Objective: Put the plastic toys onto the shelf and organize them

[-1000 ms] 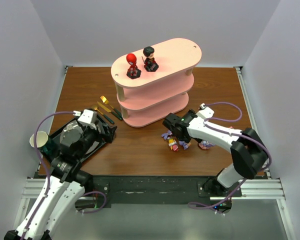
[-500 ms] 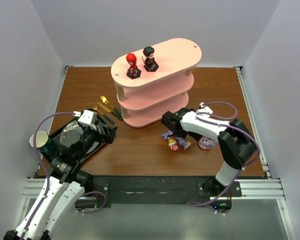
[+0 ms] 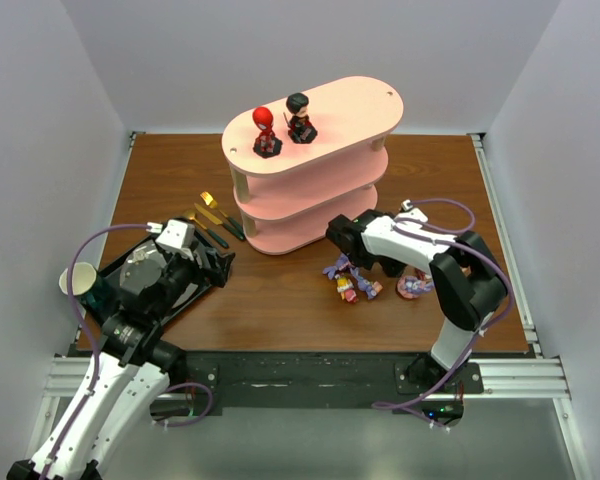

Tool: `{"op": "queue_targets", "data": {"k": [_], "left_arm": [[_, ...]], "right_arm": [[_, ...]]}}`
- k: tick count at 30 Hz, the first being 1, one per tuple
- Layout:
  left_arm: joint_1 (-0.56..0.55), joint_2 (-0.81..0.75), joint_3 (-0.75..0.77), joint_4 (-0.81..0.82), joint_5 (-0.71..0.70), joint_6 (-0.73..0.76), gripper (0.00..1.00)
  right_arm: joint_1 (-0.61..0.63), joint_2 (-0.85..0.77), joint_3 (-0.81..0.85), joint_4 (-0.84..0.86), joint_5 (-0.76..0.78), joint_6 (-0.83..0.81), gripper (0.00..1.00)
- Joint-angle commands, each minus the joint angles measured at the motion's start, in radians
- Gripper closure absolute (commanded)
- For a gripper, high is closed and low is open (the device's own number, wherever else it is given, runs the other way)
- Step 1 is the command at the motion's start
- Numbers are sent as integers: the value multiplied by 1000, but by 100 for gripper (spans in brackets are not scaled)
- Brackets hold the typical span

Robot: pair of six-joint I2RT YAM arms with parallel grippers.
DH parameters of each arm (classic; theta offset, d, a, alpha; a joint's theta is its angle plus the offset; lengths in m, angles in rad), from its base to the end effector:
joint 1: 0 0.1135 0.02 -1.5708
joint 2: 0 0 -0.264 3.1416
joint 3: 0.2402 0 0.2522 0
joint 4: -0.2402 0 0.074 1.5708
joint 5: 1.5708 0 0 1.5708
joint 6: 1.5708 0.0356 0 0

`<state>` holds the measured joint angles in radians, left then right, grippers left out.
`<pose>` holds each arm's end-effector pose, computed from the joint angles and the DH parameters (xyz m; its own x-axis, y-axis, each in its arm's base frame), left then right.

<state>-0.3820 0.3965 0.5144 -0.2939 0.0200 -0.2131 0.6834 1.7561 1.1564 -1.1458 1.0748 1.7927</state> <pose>0.1116 -0.0456 0.2847 -0.2415 -0.1309 -0.9615 0.3478 0.9134 -0.2116 0.2438 0.1581 0.1947 -0.2407 0.4027 -0.8831 0.8371 0.5466 0.0211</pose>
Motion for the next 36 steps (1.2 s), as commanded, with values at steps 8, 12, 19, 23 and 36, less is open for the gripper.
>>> {"op": "queue_targets", "data": {"k": [8,12,19,23,36], "left_arm": [[-6,13,15,33,11,18,0],[-6,13,13,35,11,18,0],[-6,13,15,33,14,18,0],[-6,13,13,33,14,18,0],[-6,15,15,35,12,18,0]], "right_arm": [[-13,39,43,31,53,8,31],[-12,51,43,31,50,8,31],[-13,66,46,21,47,13,35],[-13,77,51,1,47,23,39],[2,13,22,14,56,-48,62]]}}
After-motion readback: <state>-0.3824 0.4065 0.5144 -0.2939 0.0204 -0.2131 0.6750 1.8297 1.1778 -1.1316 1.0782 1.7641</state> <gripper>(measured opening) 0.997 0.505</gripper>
